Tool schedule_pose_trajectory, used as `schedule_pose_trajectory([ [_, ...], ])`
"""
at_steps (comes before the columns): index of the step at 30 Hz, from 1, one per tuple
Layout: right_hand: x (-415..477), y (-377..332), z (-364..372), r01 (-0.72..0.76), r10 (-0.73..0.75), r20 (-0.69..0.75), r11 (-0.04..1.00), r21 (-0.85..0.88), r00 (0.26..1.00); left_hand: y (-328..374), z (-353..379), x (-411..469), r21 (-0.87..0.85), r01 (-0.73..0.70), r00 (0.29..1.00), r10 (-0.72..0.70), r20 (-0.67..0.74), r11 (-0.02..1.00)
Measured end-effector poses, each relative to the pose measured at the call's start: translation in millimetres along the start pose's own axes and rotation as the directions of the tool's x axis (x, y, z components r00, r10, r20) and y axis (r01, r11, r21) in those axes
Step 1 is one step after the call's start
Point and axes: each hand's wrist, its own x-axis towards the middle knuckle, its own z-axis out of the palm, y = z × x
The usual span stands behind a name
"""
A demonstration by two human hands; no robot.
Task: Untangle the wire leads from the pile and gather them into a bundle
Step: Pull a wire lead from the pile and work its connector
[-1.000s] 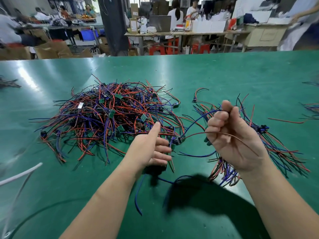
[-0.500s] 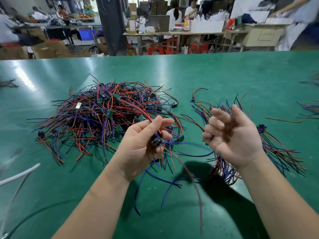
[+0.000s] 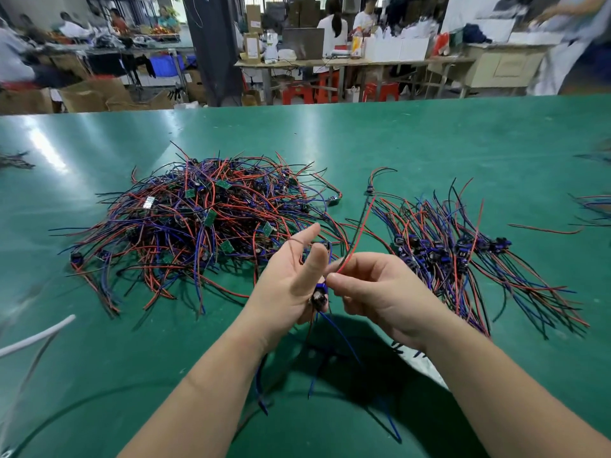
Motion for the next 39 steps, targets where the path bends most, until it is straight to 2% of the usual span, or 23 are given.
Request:
schedule_pose_trajectory([
  [4, 0.0, -0.2, -1.0, 0.017, -0.018, 0.015, 0.998, 0.054, 1.000, -2.8, 5.0, 1.0, 0.006, 0.121, 0.992, -0.121, -0.031, 0.993],
  [6, 0.5, -2.1, -2.5, 0.021, -0.019, -0.033, 0.997, 0.080, 0.999, -2.9, 4.3, 3.4, -0.063, 0.261, 0.963, -0.264, -0.051, 0.963],
  [8, 1.9, -5.8, -5.9, 0.042, -0.029, -0.104, 0.990, 0.133, 0.994, 0.2, 3.2, 4.6, -0.142, 0.380, 0.924, -0.382, 0.010, 0.914],
  [11, 2.7, -11.9, -10.1, 0.081, -0.043, -0.176, 0.972, 0.218, 0.984, 3.4, 2.3, 3.5, -0.203, 0.436, 0.900, -0.425, 0.095, 0.877],
  [14, 2.7, -14.7, -11.5, 0.104, -0.048, -0.217, 0.962, 0.254, 0.975, 3.2, 2.3, 2.1, -0.197, 0.465, 0.885, -0.454, 0.100, 0.863],
  [17, 3.3, -14.5, -12.3, 0.133, -0.072, -0.256, 0.965, 0.227, 0.964, 1.7, 3.1, 1.7, -0.175, 0.461, 0.887, -0.447, 0.114, 0.870],
  [21, 4.2, -9.6, -12.2, 0.169, -0.155, -0.260, 0.985, 0.031, 0.953, -5.6, 7.5, 2.0, -0.125, 0.369, 0.929, -0.366, 0.046, 0.921],
  [23, 4.7, -9.2, -12.4, 0.155, -0.148, -0.264, 0.988, 0.008, 0.953, -6.9, 6.9, 1.7, -0.123, 0.327, 0.945, -0.326, 0.028, 0.937],
  [28, 5.1, -23.0, -28.4, 0.153, -0.072, -0.397, 0.972, 0.176, 0.915, -0.2, 4.7, -3.0, -0.048, 0.299, 0.939, -0.285, 0.195, 0.953],
  [32, 5.7, -30.3, -43.9, 0.205, -0.047, -0.463, 0.932, 0.298, 0.885, 4.3, 9.0, -10.9, 0.065, 0.317, 0.865, -0.317, 0.388, 0.946],
  [36, 7.3, -27.5, -50.1, 0.220, -0.003, -0.545, 0.917, 0.332, 0.839, 6.6, 5.3, -12.5, 0.131, 0.358, 0.809, -0.377, 0.452, 0.924],
  [39, 12.7, -25.5, -57.9, 0.253, 0.022, -0.623, 0.902, 0.349, 0.782, 7.3, 2.6, -12.9, 0.073, 0.356, 0.795, -0.343, 0.500, 0.932],
])
